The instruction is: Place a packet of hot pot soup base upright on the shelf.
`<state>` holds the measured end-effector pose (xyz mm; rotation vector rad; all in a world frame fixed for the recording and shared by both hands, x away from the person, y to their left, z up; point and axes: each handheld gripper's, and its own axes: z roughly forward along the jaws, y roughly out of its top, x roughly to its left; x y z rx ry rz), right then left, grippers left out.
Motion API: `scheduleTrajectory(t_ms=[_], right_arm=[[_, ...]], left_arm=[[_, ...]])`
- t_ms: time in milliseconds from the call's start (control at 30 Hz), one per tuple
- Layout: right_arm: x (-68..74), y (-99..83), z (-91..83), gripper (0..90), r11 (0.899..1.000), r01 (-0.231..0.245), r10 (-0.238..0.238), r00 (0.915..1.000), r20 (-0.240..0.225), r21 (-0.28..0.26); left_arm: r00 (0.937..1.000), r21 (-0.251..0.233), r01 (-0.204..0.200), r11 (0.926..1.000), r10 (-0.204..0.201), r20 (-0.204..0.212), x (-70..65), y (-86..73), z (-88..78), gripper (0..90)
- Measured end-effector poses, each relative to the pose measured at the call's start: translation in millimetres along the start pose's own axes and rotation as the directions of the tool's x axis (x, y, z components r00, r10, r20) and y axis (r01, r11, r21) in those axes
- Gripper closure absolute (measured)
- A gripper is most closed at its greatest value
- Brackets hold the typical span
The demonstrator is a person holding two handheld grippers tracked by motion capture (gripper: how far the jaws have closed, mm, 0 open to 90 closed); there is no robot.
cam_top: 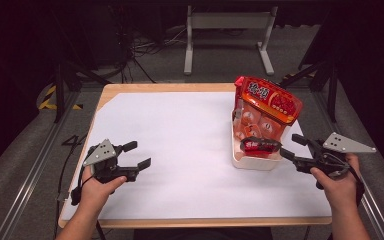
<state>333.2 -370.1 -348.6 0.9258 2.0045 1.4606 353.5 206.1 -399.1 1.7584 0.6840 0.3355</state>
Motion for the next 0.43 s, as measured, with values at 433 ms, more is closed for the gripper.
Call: scheduleTrajectory(t_ms=[433], right_arm=[[-1.6,-0.6,1.7,30.5,1.0,0.008,-0.008,1.0,-0.002,0.001]], left_arm=[[0.9995,-0.018,0.025,0.9995,-0.026,-0.018,3.6,-0.4,-4.8,20.4]])
